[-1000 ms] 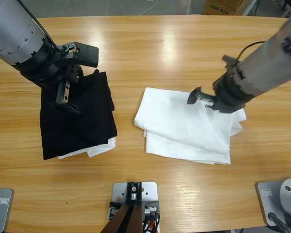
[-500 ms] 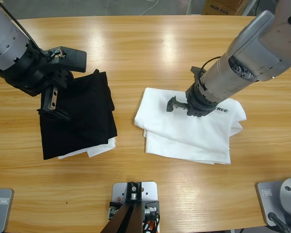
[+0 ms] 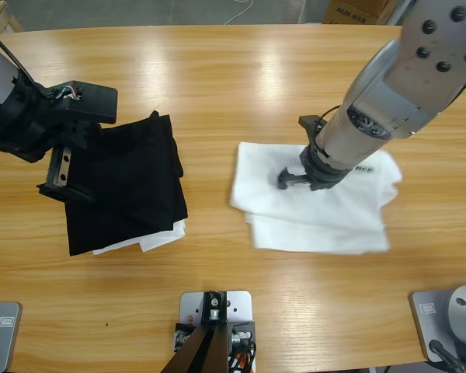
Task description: Fold clothes
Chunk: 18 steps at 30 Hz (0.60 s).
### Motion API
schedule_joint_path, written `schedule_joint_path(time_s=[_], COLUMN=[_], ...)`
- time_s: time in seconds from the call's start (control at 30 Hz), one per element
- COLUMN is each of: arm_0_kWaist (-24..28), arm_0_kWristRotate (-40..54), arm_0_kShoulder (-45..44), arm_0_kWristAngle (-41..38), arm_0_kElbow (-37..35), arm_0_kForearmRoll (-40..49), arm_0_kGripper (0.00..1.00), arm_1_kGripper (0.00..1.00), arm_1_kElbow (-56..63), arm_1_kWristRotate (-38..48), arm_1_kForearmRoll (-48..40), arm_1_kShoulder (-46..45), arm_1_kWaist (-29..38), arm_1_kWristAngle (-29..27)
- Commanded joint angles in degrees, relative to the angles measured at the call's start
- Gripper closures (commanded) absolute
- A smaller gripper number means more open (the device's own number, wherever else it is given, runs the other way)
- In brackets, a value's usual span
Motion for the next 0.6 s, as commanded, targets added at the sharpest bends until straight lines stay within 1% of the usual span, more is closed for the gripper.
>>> schedule_joint_path(time_s=[0.03,0.07,0.1,0.13,0.2,0.3,0.37,0.4,0.43,0.5,0.6], arm_0_kWaist=[0.4,0.4,0.4,0.4,0.4,0.4,0.4,0.4,0.4,0.0,-0.4], arm_0_kWristRotate=[-1.3,-1.3,-1.3,-1.4,-1.6,-2.1,-2.2,-2.3,-2.4,-2.6,-3.0], arm_0_kShoulder=[-1.7,-2.0,-2.3,-2.6,-3.2,-4.2,-4.4,-4.5,-4.6,-4.7,-4.9], arm_0_kWristAngle=[0.7,0.7,0.7,0.7,0.7,0.7,0.7,0.7,0.7,0.6,0.6], arm_0_kElbow=[2.8,3.0,3.3,3.7,4.7,5.4,5.4,5.4,5.4,5.5,5.8], arm_0_kForearmRoll=[-0.6,-0.6,-0.6,-0.6,-0.6,-0.6,-0.6,-0.6,-0.6,-0.6,-0.6], arm_0_kGripper=[0.000,0.000,0.000,0.000,0.000,0.000,0.000,0.000,0.000,0.000,0.000], arm_1_kGripper=[0.105,0.105,0.105,0.105,0.105,0.105,0.104,0.102,0.101,0.096,0.092], arm_1_kElbow=[1.3,1.8,2.7,3.2,3.7,4.2,4.8,4.8,5.0,5.9,6.4], arm_1_kWristRotate=[-22.5,-25.5,-31.4,-35.0,-42.1,-51.0,-56.4,-57.7,-58.2,-58.2,-58.4], arm_1_kForearmRoll=[2.4,1.0,-1.6,-2.9,-4.2,-2.8,-1.6,-0.4,0.2,0.8,1.2], arm_1_kShoulder=[10.7,9.8,7.7,6.1,3.3,1.2,0.2,0.1,-0.7,-3.3,-8.9], arm_1_kWaist=[6.4,7.1,8.3,9.0,10.6,13.7,17.7,20.2,22.2,24.4,24.6], arm_1_kWristAngle=[-13.4,-13.3,-12.5,-11.7,-9.0,-2.2,2.8,4.0,4.0,2.1,-3.8])
